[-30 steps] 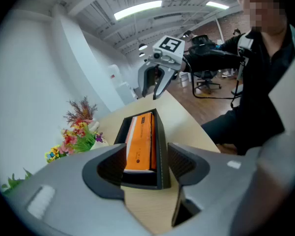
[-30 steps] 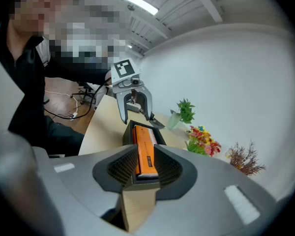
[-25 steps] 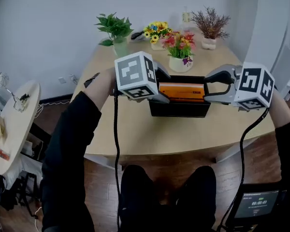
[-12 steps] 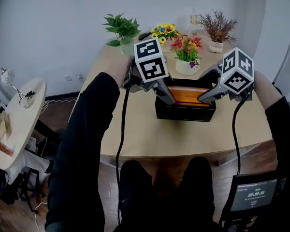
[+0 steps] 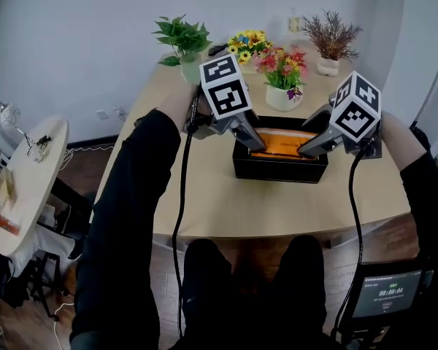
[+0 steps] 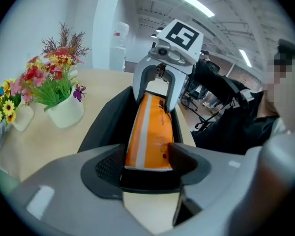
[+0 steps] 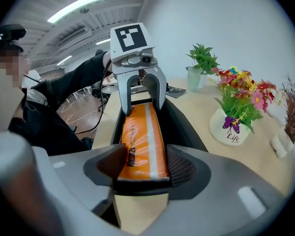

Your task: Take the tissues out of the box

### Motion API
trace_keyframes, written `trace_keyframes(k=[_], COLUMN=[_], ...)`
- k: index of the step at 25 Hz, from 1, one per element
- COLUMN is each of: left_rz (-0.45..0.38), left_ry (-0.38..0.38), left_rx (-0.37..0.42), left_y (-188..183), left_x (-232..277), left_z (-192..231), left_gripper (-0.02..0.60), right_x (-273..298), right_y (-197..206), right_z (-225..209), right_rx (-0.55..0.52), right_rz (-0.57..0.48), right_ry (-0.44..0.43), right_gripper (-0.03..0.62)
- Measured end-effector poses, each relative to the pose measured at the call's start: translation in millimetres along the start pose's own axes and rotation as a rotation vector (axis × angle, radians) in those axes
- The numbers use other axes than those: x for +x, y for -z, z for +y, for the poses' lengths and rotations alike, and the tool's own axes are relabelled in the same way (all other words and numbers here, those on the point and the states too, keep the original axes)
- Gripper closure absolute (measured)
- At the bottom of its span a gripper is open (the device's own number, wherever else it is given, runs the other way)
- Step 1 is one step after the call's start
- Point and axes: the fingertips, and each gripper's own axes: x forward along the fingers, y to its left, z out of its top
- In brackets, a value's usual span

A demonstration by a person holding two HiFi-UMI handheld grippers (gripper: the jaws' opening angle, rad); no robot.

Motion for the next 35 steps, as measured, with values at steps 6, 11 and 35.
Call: trace_keyframes(k=[6,11,35], left_rz=[0.013,-0.019,0.001], left_ry=[-0.069,-0.169,-0.515], left_rx=[0.023,0.121,0.033], left_y=[1.1,-0.1,118.6], left_x=[3.4,-10.6,-168.2], left_z=[-3.1,-22.1,-122.2], left_gripper=[0.354,0.387,0.38], right_x=[-0.1,-11.0,27.7], right_y=[-0.1,-9.7,-191.4], right_z=[1.4,19.3,134.3], right_rx=[-0.017,-0.114,-0.477], right_rz=[0.0,0.004,-0.091], right_ry=[0.042,0.146,0.13], right_gripper=[0.359,0.4,0.406])
